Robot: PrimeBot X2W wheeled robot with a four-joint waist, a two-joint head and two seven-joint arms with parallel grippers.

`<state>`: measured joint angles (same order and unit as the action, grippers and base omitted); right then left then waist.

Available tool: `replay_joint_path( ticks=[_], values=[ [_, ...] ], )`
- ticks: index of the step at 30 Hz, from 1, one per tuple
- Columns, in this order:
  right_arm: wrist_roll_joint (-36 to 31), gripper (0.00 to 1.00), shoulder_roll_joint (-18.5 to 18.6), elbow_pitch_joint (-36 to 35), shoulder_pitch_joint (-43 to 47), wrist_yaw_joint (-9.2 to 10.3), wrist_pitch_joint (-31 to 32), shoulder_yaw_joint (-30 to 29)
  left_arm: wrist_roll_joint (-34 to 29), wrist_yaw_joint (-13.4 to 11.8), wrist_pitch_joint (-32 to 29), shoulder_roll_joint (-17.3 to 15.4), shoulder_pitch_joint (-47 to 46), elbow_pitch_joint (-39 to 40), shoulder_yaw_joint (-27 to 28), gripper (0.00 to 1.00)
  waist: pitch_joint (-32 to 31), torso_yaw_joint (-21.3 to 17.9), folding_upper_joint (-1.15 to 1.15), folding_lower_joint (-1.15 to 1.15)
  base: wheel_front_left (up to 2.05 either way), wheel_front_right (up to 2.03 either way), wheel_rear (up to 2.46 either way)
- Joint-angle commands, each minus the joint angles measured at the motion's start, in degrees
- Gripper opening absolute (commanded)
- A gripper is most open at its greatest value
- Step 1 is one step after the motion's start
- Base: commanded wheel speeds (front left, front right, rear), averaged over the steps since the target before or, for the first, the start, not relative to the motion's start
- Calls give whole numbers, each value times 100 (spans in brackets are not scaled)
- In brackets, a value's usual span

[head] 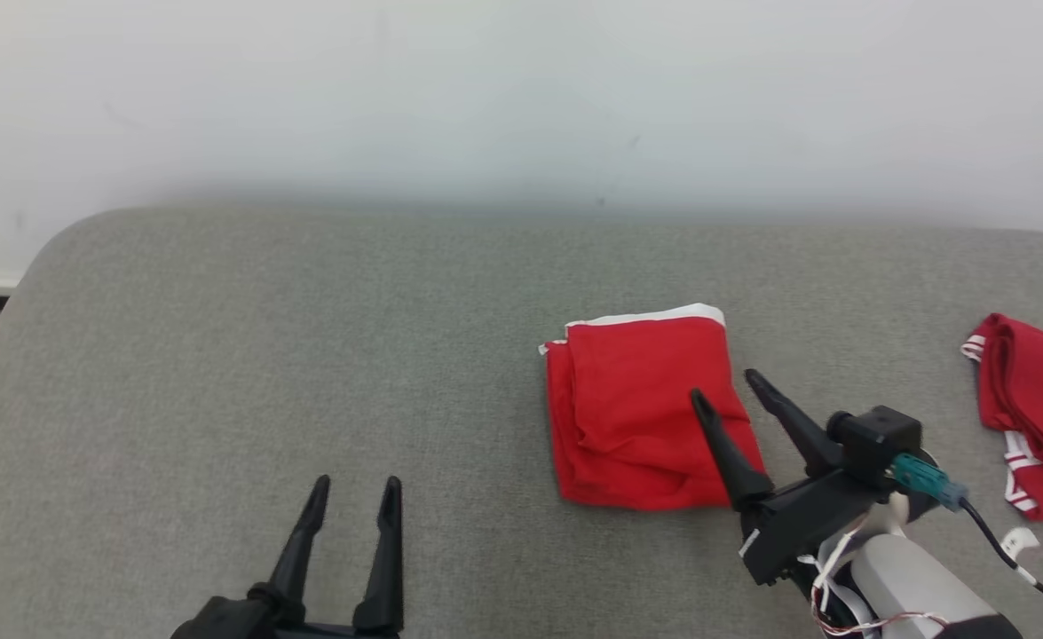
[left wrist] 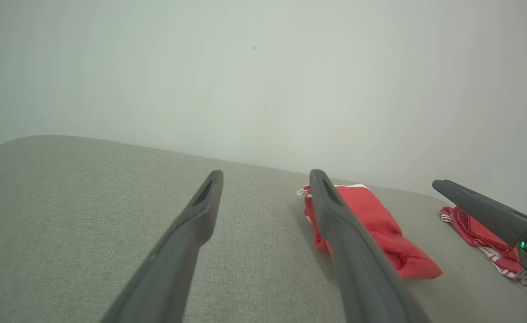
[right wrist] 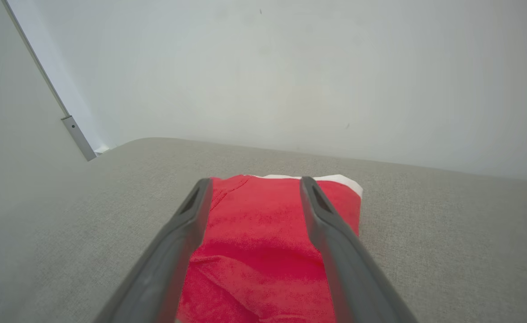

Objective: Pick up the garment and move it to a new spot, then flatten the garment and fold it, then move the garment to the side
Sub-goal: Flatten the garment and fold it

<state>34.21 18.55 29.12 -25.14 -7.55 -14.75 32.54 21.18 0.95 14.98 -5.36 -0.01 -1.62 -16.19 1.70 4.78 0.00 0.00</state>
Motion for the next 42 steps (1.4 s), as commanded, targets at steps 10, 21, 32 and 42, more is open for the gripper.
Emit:
replay_joint_path(
  ticks=[10,21,32,42],
  values=[
    [-1290,100,-438,-928,1349,16,-41,-1545,12,-150,18,-82,299,20,311,100,-398,-383,0,0,0,0,0],
    [-2090,100,-844,-1561,2303,16,-40,-2175,-469,-108,18,-138,497,-165,396,100,-614,-487,0,0,0,0,0],
    [-2559,100,-1078,-1903,2880,16,-41,-2359,-1037,8,19,13,741,-115,683,100,-742,-516,0,0,0,0,0],
    [-2610,100,-1128,-1987,3000,16,-41,-2418,-1271,168,19,153,854,-174,881,100,-753,-485,0,0,0,0,0]
  ],
)
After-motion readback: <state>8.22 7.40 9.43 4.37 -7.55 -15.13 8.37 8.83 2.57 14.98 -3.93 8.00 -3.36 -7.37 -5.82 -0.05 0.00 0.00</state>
